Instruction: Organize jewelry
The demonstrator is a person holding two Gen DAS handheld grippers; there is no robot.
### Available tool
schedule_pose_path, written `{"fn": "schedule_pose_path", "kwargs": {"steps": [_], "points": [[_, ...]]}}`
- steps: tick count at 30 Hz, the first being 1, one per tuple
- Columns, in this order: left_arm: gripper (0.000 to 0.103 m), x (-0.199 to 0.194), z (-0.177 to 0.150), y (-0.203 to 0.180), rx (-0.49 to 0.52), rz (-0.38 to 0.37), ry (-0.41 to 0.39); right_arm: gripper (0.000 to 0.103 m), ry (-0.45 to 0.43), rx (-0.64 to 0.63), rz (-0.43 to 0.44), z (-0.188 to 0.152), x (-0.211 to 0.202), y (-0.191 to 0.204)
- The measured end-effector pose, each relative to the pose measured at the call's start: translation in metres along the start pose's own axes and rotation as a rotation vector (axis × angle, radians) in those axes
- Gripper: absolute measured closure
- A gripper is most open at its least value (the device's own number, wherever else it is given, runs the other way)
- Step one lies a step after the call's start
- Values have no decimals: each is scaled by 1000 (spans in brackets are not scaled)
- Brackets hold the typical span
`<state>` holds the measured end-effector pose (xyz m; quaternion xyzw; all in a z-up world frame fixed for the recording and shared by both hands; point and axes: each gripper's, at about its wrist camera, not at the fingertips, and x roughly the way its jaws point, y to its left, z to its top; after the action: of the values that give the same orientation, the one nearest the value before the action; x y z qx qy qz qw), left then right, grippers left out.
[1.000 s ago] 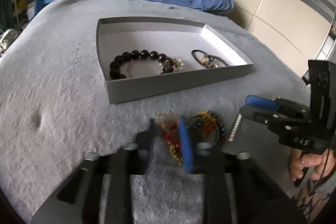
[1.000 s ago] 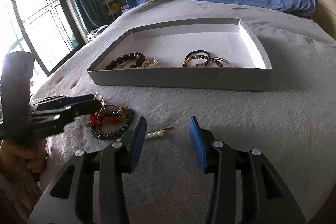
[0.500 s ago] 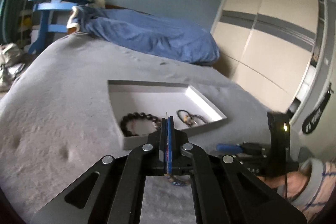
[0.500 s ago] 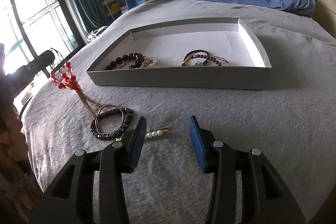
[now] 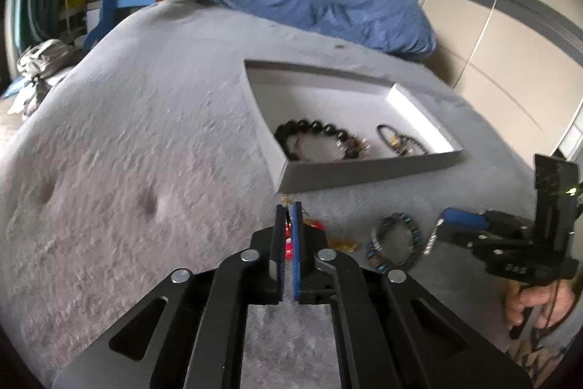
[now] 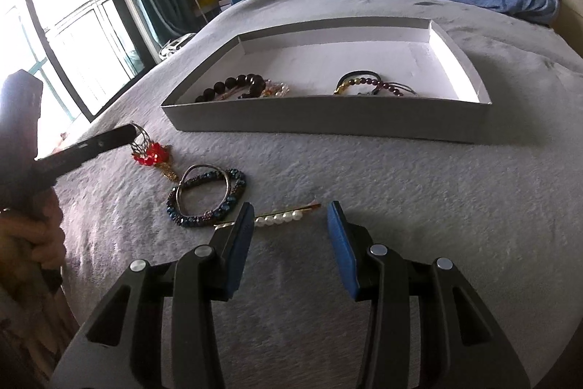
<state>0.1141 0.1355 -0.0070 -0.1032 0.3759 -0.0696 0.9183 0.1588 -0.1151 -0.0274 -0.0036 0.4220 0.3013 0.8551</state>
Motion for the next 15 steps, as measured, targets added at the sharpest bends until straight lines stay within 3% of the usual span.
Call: {"fn": "schedule_pose_path", "kwargs": {"steps": [7,15], "points": [[72,7,-6,3,-1,41,33,54,19,-10,25,2,5,4],[51,15,-6,7,-29,57,53,52,32,-1,31,1,8,3]]}}
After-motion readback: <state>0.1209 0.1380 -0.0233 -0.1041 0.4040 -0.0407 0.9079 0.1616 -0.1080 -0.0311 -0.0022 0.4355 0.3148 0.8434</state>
